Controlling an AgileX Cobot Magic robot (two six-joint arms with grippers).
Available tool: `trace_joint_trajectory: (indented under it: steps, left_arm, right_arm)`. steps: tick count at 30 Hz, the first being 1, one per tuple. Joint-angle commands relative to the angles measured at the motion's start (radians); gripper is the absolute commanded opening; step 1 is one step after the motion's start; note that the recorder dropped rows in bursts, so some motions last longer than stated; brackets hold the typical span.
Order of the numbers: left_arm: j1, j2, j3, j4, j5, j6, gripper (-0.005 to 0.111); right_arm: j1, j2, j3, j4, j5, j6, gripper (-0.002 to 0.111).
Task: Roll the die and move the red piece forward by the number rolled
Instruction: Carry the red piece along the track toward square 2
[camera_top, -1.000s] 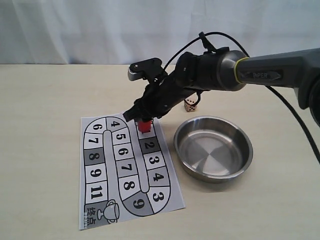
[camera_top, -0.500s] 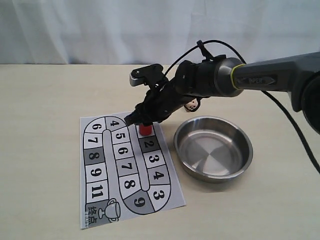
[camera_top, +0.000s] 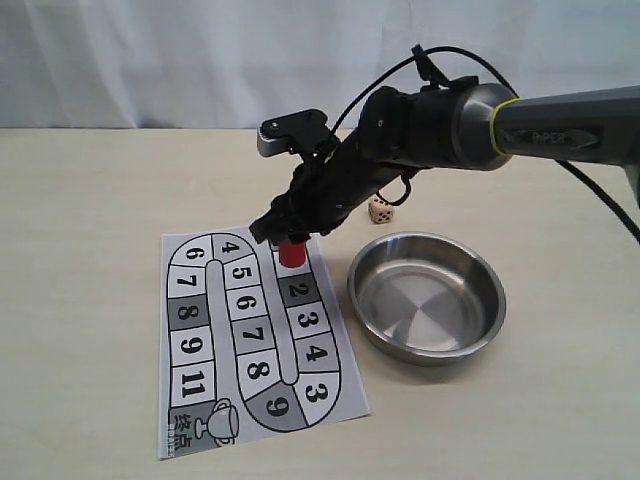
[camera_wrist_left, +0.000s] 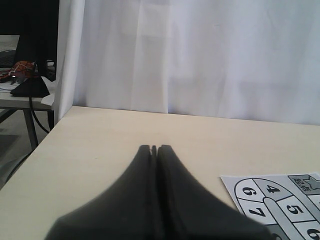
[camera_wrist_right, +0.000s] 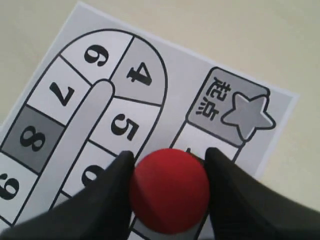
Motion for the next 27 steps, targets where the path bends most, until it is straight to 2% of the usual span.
trace_joint_trajectory:
  steps: [1,9,18,24,27]
  left_arm:
    - [-0.006,-0.001,-0.005,-0.004,-0.005,-0.004,0.0]
    - [-0.006,-0.001,-0.005,-0.004,-0.005,-0.004,0.0]
    - [-0.006,-0.001,-0.005,-0.004,-0.005,-0.004,0.0]
    - [-0.006,-0.001,-0.005,-0.004,-0.005,-0.004,0.0]
    - [-0.006,-0.001,-0.005,-0.004,-0.005,-0.004,0.0]
  right_arm:
    - [0.001,-0.007,0.043,-0.006,0.007,-0.002,0.004]
    - [0.001,-0.007,0.173,-0.006,-0.161,-0.002,0.004]
    - [0.001,-0.07,0.179,-0.01,-0.159,-0.005,0.004]
    - [0.001,-0.12,0.19,-0.008,-0.088,-0.005,0.004]
    - [0.013,-0.124,0.235,-0.008,-0.123,-0.015,0.004]
